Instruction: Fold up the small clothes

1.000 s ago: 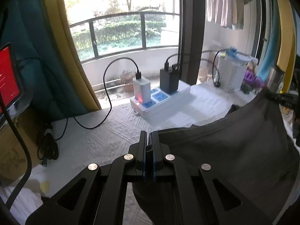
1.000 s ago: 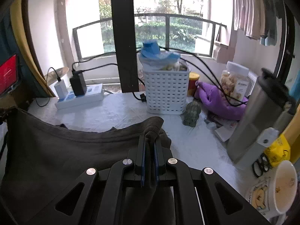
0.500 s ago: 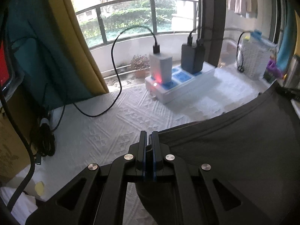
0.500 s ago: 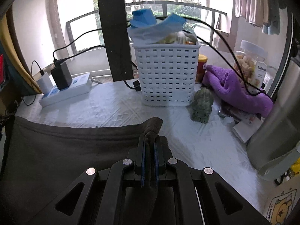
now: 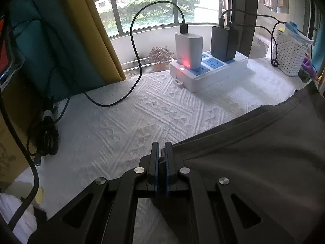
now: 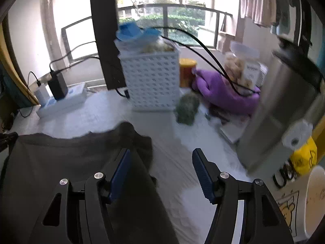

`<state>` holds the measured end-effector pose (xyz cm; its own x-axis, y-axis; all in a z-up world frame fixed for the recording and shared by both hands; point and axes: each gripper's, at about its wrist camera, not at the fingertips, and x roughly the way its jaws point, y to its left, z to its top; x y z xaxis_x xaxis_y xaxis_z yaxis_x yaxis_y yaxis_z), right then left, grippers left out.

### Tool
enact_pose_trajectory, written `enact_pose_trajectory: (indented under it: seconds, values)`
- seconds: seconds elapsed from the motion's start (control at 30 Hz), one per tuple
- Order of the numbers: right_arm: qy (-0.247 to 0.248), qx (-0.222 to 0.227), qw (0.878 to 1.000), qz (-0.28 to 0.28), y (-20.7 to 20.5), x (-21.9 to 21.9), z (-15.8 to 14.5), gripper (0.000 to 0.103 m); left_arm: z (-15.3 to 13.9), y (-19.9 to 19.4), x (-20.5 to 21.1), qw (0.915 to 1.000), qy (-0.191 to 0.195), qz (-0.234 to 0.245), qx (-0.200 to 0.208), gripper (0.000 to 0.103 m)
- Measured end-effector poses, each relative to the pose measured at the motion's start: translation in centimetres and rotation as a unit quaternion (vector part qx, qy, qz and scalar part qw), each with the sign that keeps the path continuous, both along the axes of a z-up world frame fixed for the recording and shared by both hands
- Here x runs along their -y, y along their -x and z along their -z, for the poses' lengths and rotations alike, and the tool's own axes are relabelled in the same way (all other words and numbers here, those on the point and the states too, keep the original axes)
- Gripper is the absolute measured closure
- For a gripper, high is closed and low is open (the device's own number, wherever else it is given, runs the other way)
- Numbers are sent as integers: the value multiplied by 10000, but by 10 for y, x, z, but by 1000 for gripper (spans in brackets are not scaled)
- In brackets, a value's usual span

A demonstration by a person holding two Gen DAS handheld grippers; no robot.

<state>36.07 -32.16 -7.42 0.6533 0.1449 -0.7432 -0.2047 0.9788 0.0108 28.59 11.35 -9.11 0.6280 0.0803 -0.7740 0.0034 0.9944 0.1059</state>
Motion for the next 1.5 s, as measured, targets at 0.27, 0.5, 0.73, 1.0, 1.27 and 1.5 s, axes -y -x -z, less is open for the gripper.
enact_pose_trajectory:
  seconds: [0.27, 0.5, 0.73, 1.0, 1.27, 1.5]
  values:
    - [-242, -428, 9981, -366, -4, -9, 23, 53, -18, 28, -8, 9997, 155, -211, 35, 75]
    - [-34, -533, 9969, -584, -4, -23, 30, 89, -16, 52, -21, 9982, 384, -458, -46, 60]
    - [673, -304, 9971, -155, -4, -13, 27, 93, -1, 56, -12, 9980, 417, -369, -309, 60]
    - [815, -189, 9964, 141, -7, -5, 19, 91, 1, 56, -14, 9974, 452, -398, -391, 60]
    - [268, -420, 9986, 175, -35, 9, 19, 87, 6, 63, -15, 9970, 568, -337, -397, 53]
    - [8, -685, 9975, 161, -57, 10, 28, 61, 3, 50, -17, 9972, 589, -369, -274, 53]
